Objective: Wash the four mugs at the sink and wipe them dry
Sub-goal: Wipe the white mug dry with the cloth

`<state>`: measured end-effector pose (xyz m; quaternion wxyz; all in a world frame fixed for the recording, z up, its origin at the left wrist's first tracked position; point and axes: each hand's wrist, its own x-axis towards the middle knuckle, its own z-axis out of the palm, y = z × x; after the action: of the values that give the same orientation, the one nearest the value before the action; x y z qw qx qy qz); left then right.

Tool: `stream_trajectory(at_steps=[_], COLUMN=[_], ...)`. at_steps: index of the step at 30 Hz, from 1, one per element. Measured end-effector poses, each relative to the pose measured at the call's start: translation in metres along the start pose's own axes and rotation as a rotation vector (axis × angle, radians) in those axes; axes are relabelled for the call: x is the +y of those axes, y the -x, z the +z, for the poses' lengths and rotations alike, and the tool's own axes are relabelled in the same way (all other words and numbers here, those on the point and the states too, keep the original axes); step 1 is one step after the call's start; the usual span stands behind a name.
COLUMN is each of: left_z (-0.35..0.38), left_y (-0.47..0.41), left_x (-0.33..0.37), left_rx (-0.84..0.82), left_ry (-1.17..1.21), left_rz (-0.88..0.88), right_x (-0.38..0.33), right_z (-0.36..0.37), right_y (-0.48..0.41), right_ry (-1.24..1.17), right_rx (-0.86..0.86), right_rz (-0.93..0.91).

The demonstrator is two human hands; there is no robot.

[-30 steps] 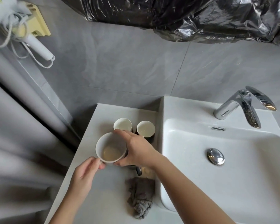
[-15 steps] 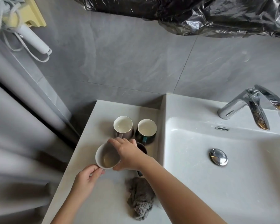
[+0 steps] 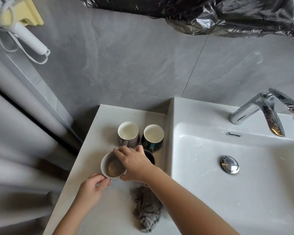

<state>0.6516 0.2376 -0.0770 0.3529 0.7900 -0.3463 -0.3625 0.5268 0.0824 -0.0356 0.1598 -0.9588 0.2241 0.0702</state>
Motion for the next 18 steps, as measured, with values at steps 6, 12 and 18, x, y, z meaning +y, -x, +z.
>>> stream_trajectory(at_steps=[6,12,18], left_z=[-0.015,0.004,0.027], left_y=[-0.003,-0.049,-0.102], left_x=[0.041,0.108,0.14], left_rx=[0.23,0.284,0.025], left_ry=[-0.333,-0.373,-0.661], left_rz=[-0.031,0.173,0.055], right_x=[0.018,0.054,0.069], right_z=[-0.019,-0.044,-0.056], right_y=[0.02,0.025,0.0], right_ry=[-0.108,-0.149,-0.173], right_rx=[0.174,0.17,0.034], right_rz=[0.135,0.455,0.562])
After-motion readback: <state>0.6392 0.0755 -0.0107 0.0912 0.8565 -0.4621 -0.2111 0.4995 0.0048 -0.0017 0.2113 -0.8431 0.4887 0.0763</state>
